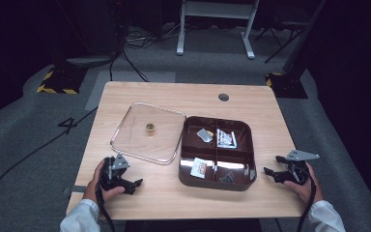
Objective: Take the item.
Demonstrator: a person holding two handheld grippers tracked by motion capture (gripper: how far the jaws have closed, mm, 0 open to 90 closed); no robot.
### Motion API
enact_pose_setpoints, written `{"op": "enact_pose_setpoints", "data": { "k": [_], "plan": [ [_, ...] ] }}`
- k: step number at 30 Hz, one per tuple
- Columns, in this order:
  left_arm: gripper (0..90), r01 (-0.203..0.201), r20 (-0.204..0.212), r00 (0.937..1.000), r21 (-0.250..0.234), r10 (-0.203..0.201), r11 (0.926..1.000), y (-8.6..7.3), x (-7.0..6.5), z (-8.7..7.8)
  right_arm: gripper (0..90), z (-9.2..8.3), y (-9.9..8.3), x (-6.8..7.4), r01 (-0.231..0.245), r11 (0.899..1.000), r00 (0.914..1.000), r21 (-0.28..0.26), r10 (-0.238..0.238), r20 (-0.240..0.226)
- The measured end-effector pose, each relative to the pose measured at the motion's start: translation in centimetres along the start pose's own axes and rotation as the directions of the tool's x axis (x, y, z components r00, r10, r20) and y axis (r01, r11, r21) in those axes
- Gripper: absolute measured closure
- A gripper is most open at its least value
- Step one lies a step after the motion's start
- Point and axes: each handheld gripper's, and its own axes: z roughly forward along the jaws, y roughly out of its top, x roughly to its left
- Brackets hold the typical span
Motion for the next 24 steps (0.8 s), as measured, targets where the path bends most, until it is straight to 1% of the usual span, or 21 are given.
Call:
{"op": "enact_pose_setpoints", "data": {
  "k": [2,5,7,10,13,15,18,21,24],
  "plan": [
    [0.4,0.002,0.002,1.0,-0.002,-0.002,1.0,0.0,0.0,0.0,22.8,-0.1,0.0,-0.1,0.0,1.0,1.0,0.0,0.0,-0.006],
    [0.4,0.0,0.003,1.0,-0.003,0.0,1.0,-0.1,0.0,0.0,26.4,-0.3,0.0,-0.5,-0.021,1.0,0.9997,-0.003,0.021,-0.01],
    [0.4,-0.004,0.002,1.0,-0.002,0.004,1.0,-0.1,0.0,0.0,26.1,-0.4,0.0,-0.8,-0.034,0.999,0.9994,-0.009,0.034,0.003],
    [0.4,-0.004,0.003,1.0,-0.001,0.004,1.0,-0.1,0.1,0.0,25.6,-0.9,0.4,-1.1,-0.034,0.999,0.9994,-0.031,0.034,0.005],
    [0.4,-0.004,0.003,1.0,-0.001,0.004,1.0,-0.1,0.1,0.0,24.9,-1.5,1.2,-1.2,-0.024,0.999,0.9997,-0.043,0.024,0.008],
    [0.4,-0.004,0.004,1.0,-0.001,0.004,1.0,-0.1,0.1,0.0,24.9,-1.9,1.9,-1.2,-0.01,0.999,0.9999,-0.054,0.011,0.012],
    [0.4,-0.004,0.004,1.0,-0.001,0.004,1.0,-0.1,0.1,0.0,24.9,-2.3,3.0,-1.2,0.012,0.997,0.9999,-0.079,-0.013,-0.007],
    [0.4,-0.004,0.004,1.0,-0.002,0.004,1.0,-0.1,0.1,0.0,25.1,-2.3,4.1,-0.8,0.044,0.996,0.999,-0.077,-0.045,-0.009],
    [0.2,0.0,0.006,1.0,-0.002,0.0,1.0,-0.1,0.1,0.0,26.4,-2.3,5.4,-0.3,0.084,0.993,0.9961,-0.08,-0.086,-0.02]
  ]
}}
